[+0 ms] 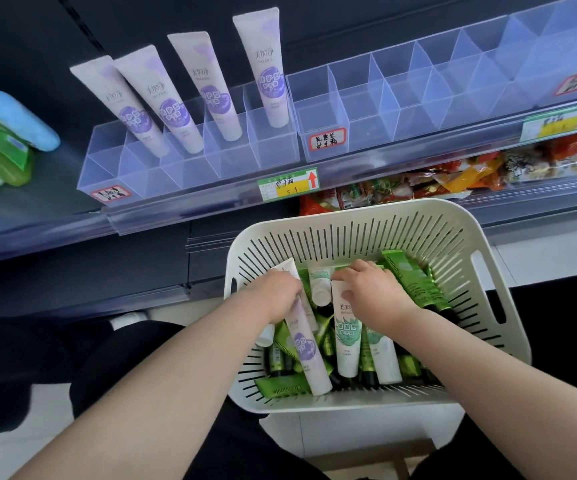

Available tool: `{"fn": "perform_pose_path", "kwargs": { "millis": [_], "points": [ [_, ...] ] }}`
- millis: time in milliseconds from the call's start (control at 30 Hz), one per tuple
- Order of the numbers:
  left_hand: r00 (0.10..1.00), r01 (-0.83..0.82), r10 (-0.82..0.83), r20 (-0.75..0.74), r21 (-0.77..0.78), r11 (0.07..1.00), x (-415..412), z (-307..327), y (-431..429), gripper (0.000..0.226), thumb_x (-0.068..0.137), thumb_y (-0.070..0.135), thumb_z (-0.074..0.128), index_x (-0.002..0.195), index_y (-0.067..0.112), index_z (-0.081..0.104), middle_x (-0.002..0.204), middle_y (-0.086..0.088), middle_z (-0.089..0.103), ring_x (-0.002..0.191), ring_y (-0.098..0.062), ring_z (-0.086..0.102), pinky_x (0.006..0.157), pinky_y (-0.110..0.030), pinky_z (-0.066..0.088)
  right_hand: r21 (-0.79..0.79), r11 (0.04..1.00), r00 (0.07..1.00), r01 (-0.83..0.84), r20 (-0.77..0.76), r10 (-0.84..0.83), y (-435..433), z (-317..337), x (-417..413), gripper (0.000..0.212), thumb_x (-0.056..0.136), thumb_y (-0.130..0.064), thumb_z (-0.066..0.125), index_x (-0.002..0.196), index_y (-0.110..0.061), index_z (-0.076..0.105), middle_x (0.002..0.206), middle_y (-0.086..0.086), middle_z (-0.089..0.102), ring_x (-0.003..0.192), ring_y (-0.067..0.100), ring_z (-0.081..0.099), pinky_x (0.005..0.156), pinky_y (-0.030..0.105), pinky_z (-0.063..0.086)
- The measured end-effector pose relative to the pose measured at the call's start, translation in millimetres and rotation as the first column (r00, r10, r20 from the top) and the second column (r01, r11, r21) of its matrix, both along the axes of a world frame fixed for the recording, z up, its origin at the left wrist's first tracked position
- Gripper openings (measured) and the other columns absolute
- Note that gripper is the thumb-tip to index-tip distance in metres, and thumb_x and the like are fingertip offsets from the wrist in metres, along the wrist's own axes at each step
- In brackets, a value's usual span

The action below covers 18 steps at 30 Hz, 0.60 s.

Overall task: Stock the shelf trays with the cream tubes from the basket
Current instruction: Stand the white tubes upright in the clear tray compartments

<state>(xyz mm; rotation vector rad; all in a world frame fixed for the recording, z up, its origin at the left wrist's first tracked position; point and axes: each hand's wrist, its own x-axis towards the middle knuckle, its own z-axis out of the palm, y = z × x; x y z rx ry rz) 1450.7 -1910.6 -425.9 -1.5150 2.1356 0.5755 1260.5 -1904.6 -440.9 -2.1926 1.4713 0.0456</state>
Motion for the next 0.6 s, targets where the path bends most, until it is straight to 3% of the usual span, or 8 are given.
{"fn": "perform_pose_path", "kwargs": {
  "millis": [67,133,200,233,333,433,600],
  "points": [
    [0.991,-0.099,0.108,-0.08,0.108,0.989,4,5,0,0.012,0.091,0.018,0.059,0.089,0.023,0.049,0.096,0.0,0.057,0.085,-0.017,0.049,0.067,-0.025,0.034,0.081,0.995,0.994,0.06,0.082,-0.066,1,5,-4,0.039,0.093,-0.014,0.051,0.131,-0.022,0.052,0.122,0.003,0.056,0.109,0.021,0.052,0.087,0.031,0.045],
    [0.95,-0.214,0.255,-0.179,0.22,0.952,7,12,2,0.013,0.089,0.021,0.065,0.094,0.024,0.053,0.097,0.004,0.058,0.087,-0.015,0.054,0.069,-0.025,0.041,0.124,0.989,0.988,0.078,0.122,-0.093,2,10,-6,0.035,0.092,-0.013,0.051,0.125,-0.024,0.055,0.103,-0.005,0.062,0.082,0.011,0.057,0.065,0.023,0.043],
    [0.862,-0.324,0.418,-0.288,0.321,0.89,7,20,6,0.012,0.087,0.022,0.068,0.095,0.024,0.059,0.101,0.002,0.063,0.093,-0.017,0.061,0.081,-0.033,0.053,0.12,0.989,0.986,0.082,0.132,-0.098,6,13,-6,0.031,0.092,-0.014,0.051,0.119,-0.028,0.056,0.079,-0.015,0.055,0.057,0.0,0.044,0.048,0.019,0.031],
    [0.819,-0.361,0.469,-0.331,0.339,0.869,5,24,10,0.011,0.087,0.022,0.069,0.094,0.024,0.061,0.101,0.0,0.065,0.095,-0.018,0.063,0.085,-0.036,0.054,0.113,0.99,0.985,0.087,0.141,-0.102,8,15,-5,0.03,0.091,-0.014,0.052,0.117,-0.029,0.056,0.077,-0.015,0.054,0.054,-0.001,0.04,0.046,0.019,0.029],
    [0.795,-0.429,0.456,-0.4,0.161,0.889,2,36,19,0.009,0.086,0.021,0.068,0.093,0.024,0.064,0.099,0.002,0.065,0.092,-0.017,0.062,0.082,-0.034,0.053,0.084,0.992,0.98,0.095,0.166,-0.108,15,27,-3,0.028,0.09,-0.017,0.056,0.115,-0.029,0.059,0.093,-0.008,0.064,0.06,0.004,0.047,0.05,0.023,0.038],
    [0.762,-0.518,0.439,-0.476,-0.04,0.855,7,58,25,0.008,0.087,0.019,0.064,0.092,0.025,0.065,0.098,0.005,0.064,0.09,-0.015,0.058,0.074,-0.029,0.046,0.019,0.994,0.975,0.105,0.197,-0.107,18,48,-3,0.023,0.09,-0.019,0.056,0.11,-0.027,0.064,0.097,-0.005,0.069,0.081,0.013,0.061,0.067,0.029,0.051],
    [0.685,-0.608,0.355,-0.636,-0.231,0.76,29,114,34,0.011,0.09,0.016,0.058,0.091,0.026,0.064,0.093,0.007,0.065,0.086,-0.013,0.058,0.073,-0.029,0.045,-0.169,0.981,0.956,0.095,0.292,-0.042,17,100,10,0.025,0.09,-0.017,0.054,0.11,-0.026,0.065,0.105,-0.005,0.068,0.093,0.019,0.062,0.076,0.033,0.051]
  ]
}}
